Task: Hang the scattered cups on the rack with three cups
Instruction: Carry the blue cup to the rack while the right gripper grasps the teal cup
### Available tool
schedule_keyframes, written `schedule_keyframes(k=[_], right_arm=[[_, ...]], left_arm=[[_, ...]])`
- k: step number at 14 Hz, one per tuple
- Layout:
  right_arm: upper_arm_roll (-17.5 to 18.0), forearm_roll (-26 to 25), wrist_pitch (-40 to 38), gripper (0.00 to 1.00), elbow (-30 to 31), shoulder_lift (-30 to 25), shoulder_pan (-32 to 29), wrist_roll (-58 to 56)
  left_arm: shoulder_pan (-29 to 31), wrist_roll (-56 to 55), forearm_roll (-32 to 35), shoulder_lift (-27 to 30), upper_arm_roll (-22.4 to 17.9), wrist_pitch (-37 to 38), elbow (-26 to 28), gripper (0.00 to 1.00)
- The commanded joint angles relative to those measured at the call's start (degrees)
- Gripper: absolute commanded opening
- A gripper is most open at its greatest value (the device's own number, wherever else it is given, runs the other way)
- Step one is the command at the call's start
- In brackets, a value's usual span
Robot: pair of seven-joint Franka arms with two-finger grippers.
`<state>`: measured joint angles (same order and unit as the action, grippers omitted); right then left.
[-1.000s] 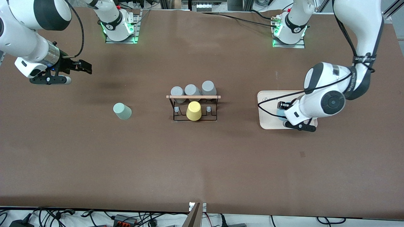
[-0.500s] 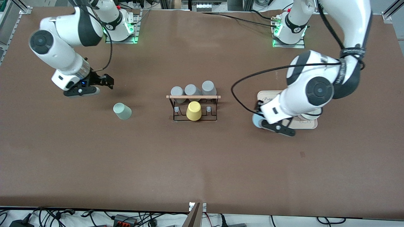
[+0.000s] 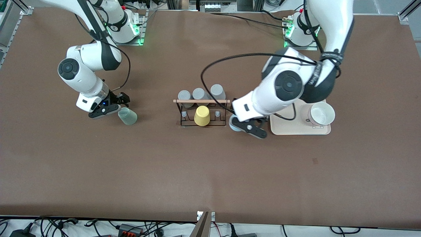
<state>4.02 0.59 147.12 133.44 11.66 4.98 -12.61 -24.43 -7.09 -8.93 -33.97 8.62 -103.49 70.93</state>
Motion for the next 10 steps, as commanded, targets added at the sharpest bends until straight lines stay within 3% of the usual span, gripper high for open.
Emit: schedule_keyframes(k=[1,10], right_arm=[[-0.15,-0.67,1.68,1.00,-0.46,1.08,0.82,-1.10],[-0.15,-0.67,9.41,1.00,-0.46,5.48,1.17,-1.28]], left_arm=[[-4.39,-2.40,1.02,-3.90,-1.50,1.36,-5.18,0.34],[-8.71,-4.34,6.47,-6.19,-1.50,0.30,-5.10,0.35]])
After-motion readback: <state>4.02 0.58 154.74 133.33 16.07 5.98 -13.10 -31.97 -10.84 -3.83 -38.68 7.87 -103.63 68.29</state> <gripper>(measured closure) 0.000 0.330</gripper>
